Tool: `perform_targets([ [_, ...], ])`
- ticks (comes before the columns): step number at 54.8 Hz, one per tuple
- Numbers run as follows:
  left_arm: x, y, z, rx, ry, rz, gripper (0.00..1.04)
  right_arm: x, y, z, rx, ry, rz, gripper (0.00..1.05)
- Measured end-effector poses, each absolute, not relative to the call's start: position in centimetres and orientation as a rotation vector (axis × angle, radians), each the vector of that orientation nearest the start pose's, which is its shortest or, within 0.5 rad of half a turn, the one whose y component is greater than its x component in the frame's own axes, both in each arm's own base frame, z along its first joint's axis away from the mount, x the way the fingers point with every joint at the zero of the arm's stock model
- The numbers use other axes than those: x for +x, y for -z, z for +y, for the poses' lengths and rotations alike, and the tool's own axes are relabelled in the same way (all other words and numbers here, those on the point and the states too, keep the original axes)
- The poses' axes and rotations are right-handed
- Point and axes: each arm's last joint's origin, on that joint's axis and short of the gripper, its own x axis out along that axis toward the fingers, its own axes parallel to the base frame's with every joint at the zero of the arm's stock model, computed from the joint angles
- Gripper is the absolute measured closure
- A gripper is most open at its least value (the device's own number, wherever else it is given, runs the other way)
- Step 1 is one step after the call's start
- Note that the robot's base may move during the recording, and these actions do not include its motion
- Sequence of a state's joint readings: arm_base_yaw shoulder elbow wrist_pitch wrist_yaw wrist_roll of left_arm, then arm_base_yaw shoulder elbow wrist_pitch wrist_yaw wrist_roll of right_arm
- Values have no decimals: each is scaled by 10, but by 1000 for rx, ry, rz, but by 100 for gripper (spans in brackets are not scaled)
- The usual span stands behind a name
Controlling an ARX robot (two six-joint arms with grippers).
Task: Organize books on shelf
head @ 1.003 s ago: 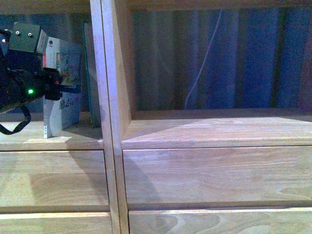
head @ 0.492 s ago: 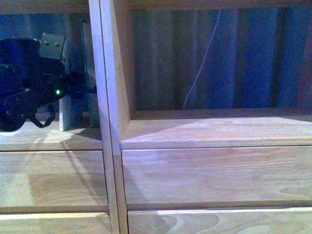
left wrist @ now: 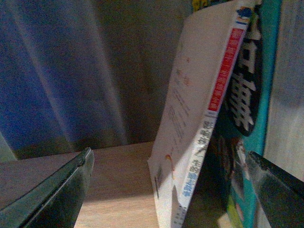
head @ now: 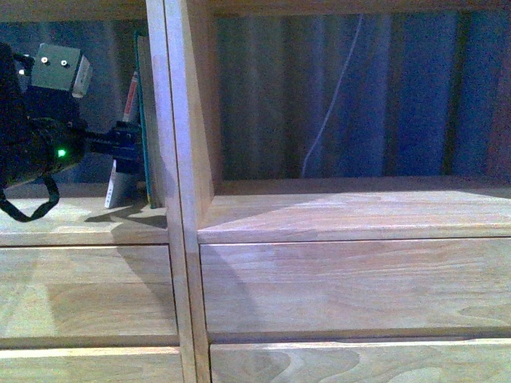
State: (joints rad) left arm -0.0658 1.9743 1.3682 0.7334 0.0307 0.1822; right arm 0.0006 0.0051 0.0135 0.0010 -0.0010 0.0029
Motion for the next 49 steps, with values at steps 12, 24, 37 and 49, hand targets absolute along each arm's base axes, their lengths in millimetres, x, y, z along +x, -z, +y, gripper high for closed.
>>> perform_targets([
  [12,426,-273,-35,142,150,-123,7,97,-168,0,3,-2,-9,102],
  [24,363,-308,-25,110,174,-190,7,97,-168,0,3,-2,-9,102],
  [37,260,-316,-2,117,175,-245,7,97,-168,0,3,-2,-9,102],
  [49,183,-287,13,124,190,-196,7,97,-168,0,3,-2,-9,102],
])
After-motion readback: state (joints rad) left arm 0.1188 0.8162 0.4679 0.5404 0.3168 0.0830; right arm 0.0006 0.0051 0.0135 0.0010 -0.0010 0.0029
